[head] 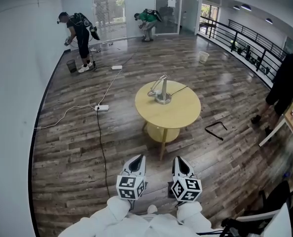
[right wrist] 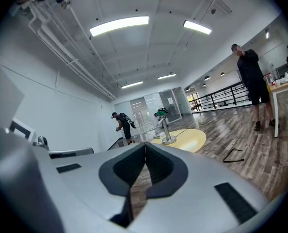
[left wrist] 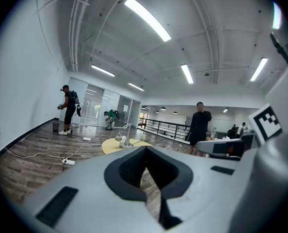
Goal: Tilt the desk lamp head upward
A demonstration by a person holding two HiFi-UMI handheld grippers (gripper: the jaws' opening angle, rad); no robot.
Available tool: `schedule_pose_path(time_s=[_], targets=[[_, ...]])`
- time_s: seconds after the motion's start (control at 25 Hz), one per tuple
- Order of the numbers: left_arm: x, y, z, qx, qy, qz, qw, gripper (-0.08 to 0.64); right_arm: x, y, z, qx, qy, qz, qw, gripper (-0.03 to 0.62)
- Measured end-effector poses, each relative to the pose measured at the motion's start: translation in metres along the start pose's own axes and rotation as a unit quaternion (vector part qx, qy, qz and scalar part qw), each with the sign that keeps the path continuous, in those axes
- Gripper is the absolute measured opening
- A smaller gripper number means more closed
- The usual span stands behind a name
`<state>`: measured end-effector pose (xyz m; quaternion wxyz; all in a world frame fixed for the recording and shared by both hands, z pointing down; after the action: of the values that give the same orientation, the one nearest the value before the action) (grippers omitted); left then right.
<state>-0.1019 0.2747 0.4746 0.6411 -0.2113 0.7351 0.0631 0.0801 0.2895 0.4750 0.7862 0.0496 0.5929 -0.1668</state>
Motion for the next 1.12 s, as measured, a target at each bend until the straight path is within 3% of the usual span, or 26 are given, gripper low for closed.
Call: schedule_pose_path(time_s=[0.44,1.12], targets=[[0.001,-0.08,0.014,0.003,-0.004,-0.013,0.9999,0.002,0.014,-0.051,0.068,-0.005,-0.011,-0.006,1.0,0.014],[0.017,-0.167,-0.008,-0.007,-0.007,0.0,1.0,0.002,0.021,-0.122,0.108,-0.016,-0.01,-0.011,1.0,0.014]])
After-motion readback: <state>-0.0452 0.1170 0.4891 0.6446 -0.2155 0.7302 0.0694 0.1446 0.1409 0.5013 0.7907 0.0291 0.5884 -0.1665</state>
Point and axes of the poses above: the fingertips, and each gripper's own axes: y backward along the fingers, z to its right, x out of its top, the point moved 5 cm from there along y, backward along the fingers, and after that the axes turned 4 degrees about x, right-handed, at the moved point
